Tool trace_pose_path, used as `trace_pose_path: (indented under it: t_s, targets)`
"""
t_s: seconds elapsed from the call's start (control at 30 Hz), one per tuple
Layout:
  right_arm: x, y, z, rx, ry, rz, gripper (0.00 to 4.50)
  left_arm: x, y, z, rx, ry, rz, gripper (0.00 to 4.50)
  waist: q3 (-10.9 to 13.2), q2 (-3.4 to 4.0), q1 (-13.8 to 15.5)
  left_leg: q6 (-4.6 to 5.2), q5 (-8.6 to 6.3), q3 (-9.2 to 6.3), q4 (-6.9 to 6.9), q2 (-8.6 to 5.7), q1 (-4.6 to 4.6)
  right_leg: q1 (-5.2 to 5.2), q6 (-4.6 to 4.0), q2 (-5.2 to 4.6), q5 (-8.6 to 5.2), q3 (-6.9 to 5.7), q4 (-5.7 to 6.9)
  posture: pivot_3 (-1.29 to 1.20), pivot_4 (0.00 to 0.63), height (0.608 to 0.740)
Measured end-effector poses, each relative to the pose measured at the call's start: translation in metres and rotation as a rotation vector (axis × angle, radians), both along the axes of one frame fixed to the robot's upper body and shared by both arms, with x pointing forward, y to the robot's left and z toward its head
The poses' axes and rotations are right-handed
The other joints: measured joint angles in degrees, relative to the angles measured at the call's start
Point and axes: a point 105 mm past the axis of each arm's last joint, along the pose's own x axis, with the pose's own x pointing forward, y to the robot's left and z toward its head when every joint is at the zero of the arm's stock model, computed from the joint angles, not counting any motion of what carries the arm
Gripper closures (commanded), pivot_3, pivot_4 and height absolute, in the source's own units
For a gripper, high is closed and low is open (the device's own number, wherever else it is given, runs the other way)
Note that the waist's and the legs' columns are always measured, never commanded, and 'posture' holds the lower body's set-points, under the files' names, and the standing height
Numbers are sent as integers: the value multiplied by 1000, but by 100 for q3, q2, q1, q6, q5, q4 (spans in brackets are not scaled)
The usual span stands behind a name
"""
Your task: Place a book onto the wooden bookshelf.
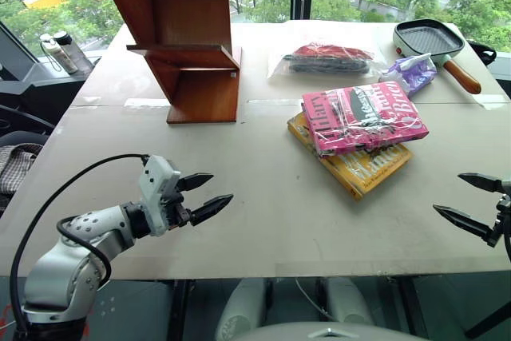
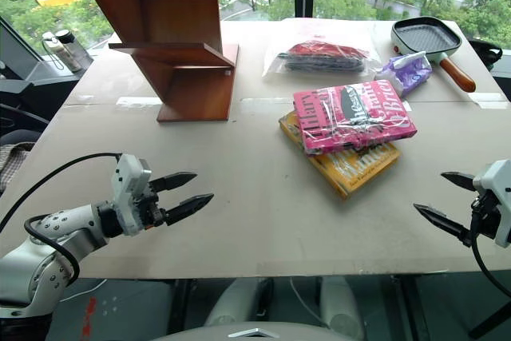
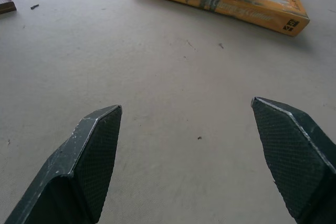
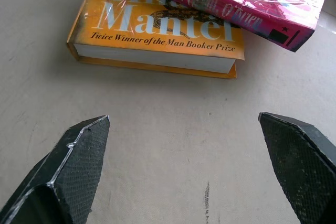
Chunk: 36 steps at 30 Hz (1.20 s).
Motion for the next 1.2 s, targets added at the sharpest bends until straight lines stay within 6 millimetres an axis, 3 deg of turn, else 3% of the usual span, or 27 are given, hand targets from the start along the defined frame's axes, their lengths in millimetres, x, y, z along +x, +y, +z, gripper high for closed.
trace_pose_path:
  t_s: [0.1, 0.23, 0.33, 0.43, 0.6, 0.7, 0.93, 1.2]
  targets:
    - [10, 4, 4, 12, -65, -74, 0, 1, 0, 0, 4, 15, -3, 435, -1, -7, -10, -1, 0, -2, 0, 6, 1, 0, -1, 0, 0, -1, 1, 0, 150, 740]
    - [31, 40, 6, 19, -153, -116, 0, 7, -9, 15, -18, -31, -39, 435, 1, 2, -25, -2, 1, 2, 1, 5, 3, -3, -1, 0, 1, 3, 7, 0, 150, 740]
    - [46, 43, 10, -81, -163, -208, 0, 8, -13, 17, -29, -35, -47, 435, 2, 1, -12, -3, 1, 0, 1, -4, -6, -6, 0, -3, 1, 1, -1, 0, 150, 740]
    - [58, 47, 20, -73, -151, -238, 737, 10, -19, 23, -41, -55, -76, 384, 2, 1, 3, -3, 1, -5, 1, -5, -9, -5, 0, -3, 2, -5, -5, 0, 150, 740]
    - [88, 41, 40, -50, -125, -325, 2980, 7, -39, 39, -50, -111, -186, 384, 5, 2, -23, -1, 2, -6, 1, -5, -11, -6, -2, -2, 2, -7, -5, 0, 150, 740]
    - [116, 29, 55, -220, -154, -369, 4462, 1, -55, 51, -61, -147, -270, 384, 8, 7, -37, -2, 2, 0, -1, -5, -11, -10, -2, -3, 2, -6, -6, 0, 150, 740]
    - [163, 16, 67, -467, -177, -320, 4462, -3, -65, 65, -70, -179, -317, 384, 9, 7, -72, -20, 13, 14, -20, -4, -12, -12, -1, 1, 3, -3, -28, 0, 150, 740]
    - [211, 12, 40, -538, -61, -250, 4462, -9, -68, 63, -75, -167, -307, 384, 11, 7, -117, -23, 14, 16, -43, -5, -30, -34, -1, -2, 5, 6, -47, 0, 150, 740]
